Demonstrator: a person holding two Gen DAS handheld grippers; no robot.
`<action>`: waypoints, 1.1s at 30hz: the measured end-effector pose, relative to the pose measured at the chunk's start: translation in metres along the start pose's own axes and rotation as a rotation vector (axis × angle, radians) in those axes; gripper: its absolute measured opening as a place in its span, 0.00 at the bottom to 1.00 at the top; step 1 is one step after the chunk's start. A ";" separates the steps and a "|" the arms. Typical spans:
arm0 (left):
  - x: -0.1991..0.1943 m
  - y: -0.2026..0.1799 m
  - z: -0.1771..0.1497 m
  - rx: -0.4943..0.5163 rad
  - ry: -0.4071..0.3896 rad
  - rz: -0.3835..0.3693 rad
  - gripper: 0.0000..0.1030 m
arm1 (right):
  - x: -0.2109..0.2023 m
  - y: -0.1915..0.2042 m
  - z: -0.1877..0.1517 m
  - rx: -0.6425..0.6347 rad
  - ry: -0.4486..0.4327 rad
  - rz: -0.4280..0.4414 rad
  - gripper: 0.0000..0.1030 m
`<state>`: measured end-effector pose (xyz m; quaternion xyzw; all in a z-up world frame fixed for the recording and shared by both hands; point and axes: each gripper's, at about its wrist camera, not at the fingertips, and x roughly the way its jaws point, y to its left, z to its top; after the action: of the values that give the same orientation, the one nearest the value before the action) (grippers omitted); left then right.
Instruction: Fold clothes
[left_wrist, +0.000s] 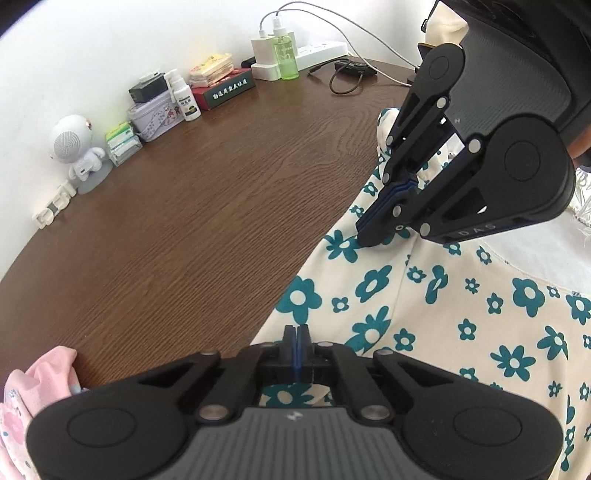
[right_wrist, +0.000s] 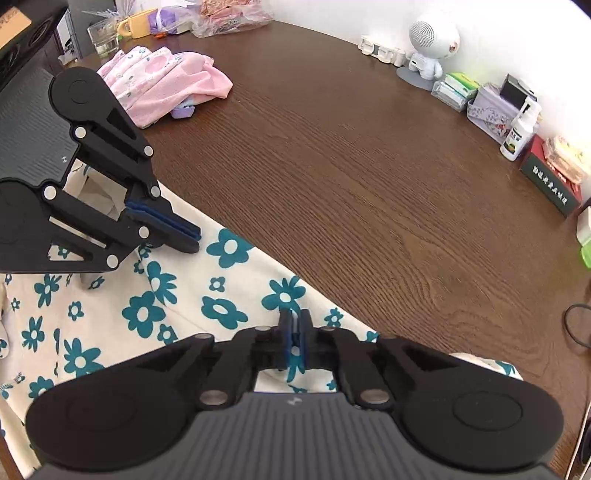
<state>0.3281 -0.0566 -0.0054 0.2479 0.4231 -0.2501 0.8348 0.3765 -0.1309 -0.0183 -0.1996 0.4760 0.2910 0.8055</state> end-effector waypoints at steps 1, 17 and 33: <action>-0.002 -0.001 0.001 0.003 -0.017 0.016 0.00 | -0.001 -0.001 0.000 0.009 -0.013 -0.006 0.01; -0.010 0.052 -0.007 -0.161 0.044 -0.014 0.25 | 0.012 -0.020 0.007 0.173 -0.134 -0.048 0.00; 0.007 0.048 -0.002 -0.177 0.024 0.148 0.00 | 0.016 -0.015 0.004 0.208 -0.158 -0.072 0.01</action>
<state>0.3608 -0.0206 -0.0028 0.2067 0.4340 -0.1463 0.8646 0.3951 -0.1349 -0.0298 -0.1084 0.4311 0.2259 0.8668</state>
